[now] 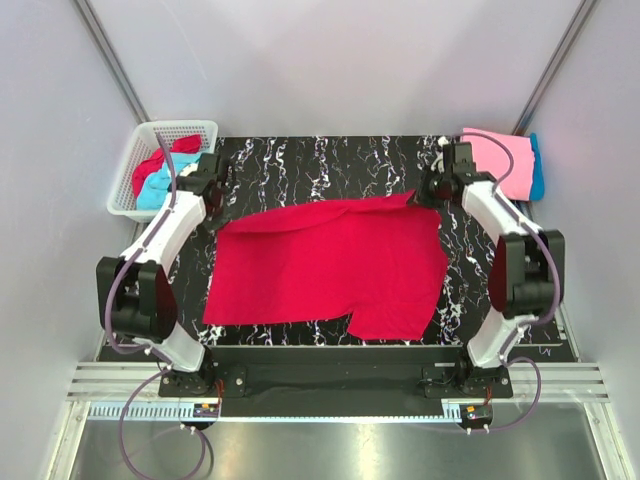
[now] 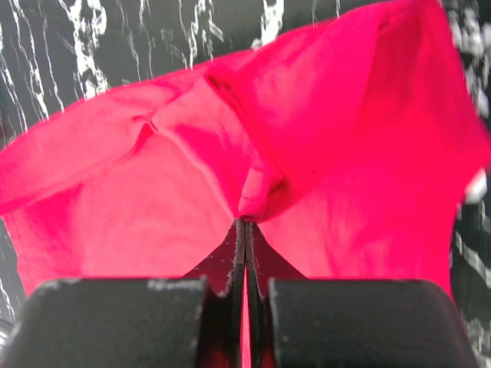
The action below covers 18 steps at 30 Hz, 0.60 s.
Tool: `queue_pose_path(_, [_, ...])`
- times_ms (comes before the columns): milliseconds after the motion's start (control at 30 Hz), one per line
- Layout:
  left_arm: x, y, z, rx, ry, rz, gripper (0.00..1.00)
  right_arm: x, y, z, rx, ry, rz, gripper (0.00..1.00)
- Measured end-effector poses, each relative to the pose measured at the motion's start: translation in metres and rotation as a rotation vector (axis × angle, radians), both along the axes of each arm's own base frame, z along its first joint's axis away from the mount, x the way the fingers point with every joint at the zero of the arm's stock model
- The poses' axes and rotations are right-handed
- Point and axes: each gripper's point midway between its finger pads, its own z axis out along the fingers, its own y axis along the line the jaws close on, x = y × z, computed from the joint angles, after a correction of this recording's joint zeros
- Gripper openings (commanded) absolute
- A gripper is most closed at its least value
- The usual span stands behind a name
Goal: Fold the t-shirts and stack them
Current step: Fold the tshirt
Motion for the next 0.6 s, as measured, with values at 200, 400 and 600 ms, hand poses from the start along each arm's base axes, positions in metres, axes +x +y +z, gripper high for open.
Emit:
queue_pose_path(200, [-0.024,0.011,0.001,0.022,-0.016,0.061,0.00,-0.053,-0.013,0.021,-0.037,-0.024,-0.055,0.00])
queue_pose_path(400, [-0.030,0.020,0.014,0.048,-0.067,0.108,0.00,-0.086,-0.028,0.032,-0.070,-0.037,-0.139,0.00])
queue_pose_path(600, [-0.036,0.024,0.007,0.066,-0.049,0.129,0.00,-0.106,-0.032,0.007,-0.076,0.042,-0.164,0.00])
